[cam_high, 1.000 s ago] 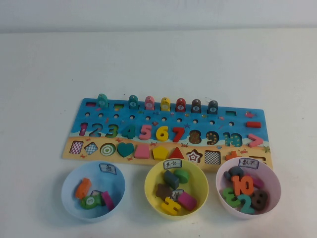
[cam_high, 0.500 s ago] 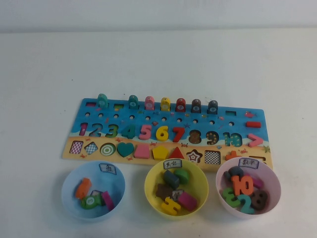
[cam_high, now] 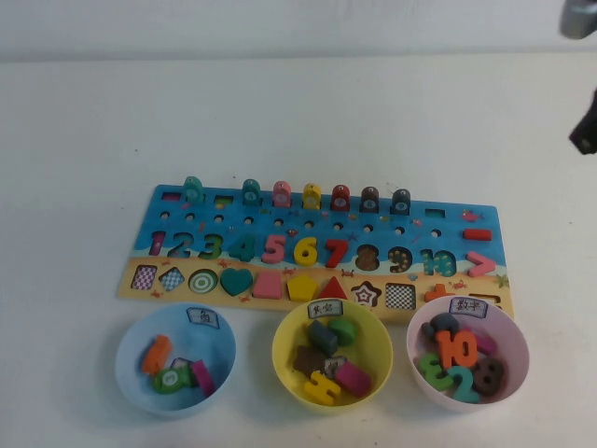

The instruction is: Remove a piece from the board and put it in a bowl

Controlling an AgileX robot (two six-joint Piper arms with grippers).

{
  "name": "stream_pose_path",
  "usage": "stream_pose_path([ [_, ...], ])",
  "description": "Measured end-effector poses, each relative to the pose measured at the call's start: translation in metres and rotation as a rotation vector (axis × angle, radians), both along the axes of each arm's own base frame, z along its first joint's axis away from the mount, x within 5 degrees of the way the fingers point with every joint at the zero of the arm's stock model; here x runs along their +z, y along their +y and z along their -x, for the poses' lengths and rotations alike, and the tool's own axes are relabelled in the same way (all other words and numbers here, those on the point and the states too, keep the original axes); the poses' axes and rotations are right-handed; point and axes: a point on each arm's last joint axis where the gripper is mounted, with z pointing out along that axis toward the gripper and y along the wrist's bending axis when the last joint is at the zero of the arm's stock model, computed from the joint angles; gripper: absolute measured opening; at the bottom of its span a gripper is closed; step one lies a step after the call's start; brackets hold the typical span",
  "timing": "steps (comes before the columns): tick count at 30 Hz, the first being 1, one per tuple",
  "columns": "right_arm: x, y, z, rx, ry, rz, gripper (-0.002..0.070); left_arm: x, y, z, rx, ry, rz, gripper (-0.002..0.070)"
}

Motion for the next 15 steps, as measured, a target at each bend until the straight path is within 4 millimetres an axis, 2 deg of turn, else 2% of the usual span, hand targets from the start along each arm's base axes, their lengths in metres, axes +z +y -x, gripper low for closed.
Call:
stream_pose_path([
  [6,-0.023,0.036,-0.047,0.320,-0.025,0.120,-0.0017,0.000,0.000,0.000,0.000,0.000,0.000,-0.0003],
  [12,-0.050,0.066,-0.088,0.436,-0.027,0.182,-0.0004,0.000,0.000,0.000,0.000,0.000,0.000,-0.0003],
  [15,-0.066,0.081,-0.103,0.495,-0.023,0.198,0.0053,0.000,0.000,0.000,0.000,0.000,0.000,-0.0003],
])
